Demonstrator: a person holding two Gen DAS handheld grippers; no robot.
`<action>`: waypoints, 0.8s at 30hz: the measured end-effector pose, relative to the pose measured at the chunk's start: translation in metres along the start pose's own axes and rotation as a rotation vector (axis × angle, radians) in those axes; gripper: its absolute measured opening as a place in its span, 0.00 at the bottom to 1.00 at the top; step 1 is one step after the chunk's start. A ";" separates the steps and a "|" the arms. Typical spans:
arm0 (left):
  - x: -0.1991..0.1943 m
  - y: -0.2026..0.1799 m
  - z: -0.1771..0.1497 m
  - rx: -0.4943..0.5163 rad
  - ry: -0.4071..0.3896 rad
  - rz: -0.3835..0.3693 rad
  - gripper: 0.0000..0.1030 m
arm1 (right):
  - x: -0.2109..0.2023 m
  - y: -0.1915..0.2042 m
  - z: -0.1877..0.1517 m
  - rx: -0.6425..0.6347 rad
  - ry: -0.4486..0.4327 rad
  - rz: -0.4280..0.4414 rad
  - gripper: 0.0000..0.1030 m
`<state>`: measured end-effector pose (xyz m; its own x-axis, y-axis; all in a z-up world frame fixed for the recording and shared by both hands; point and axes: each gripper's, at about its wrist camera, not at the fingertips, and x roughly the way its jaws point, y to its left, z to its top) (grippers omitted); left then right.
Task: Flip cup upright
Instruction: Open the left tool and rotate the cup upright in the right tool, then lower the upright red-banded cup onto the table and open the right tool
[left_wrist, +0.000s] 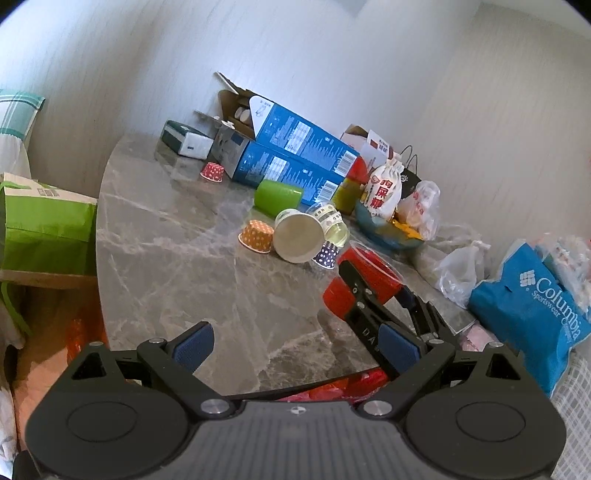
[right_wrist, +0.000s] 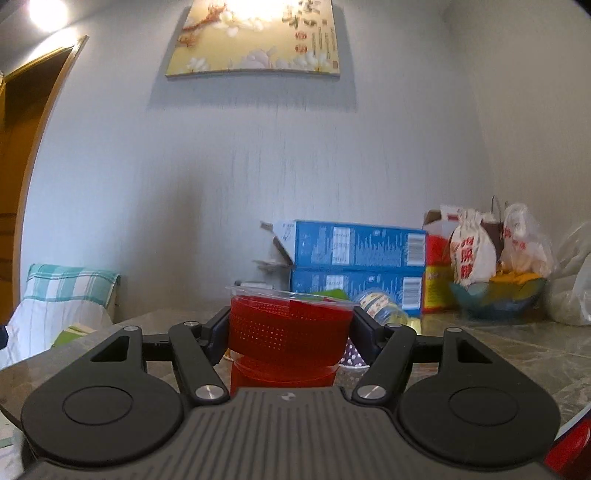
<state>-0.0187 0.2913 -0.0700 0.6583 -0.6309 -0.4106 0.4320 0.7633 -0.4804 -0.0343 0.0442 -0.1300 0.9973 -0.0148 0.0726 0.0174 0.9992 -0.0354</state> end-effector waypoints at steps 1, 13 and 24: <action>0.000 -0.001 -0.001 -0.003 0.000 0.001 0.94 | 0.000 0.000 -0.002 -0.004 -0.009 0.003 0.65; 0.001 0.000 -0.004 -0.020 0.015 0.009 0.94 | 0.005 0.007 -0.007 -0.035 0.014 0.004 0.71; -0.002 0.002 -0.005 -0.047 0.014 0.001 0.95 | 0.007 0.007 -0.009 0.005 0.053 0.038 0.97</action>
<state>-0.0221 0.2932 -0.0742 0.6497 -0.6326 -0.4216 0.4018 0.7565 -0.5160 -0.0267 0.0513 -0.1386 0.9996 0.0217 0.0179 -0.0212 0.9993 -0.0317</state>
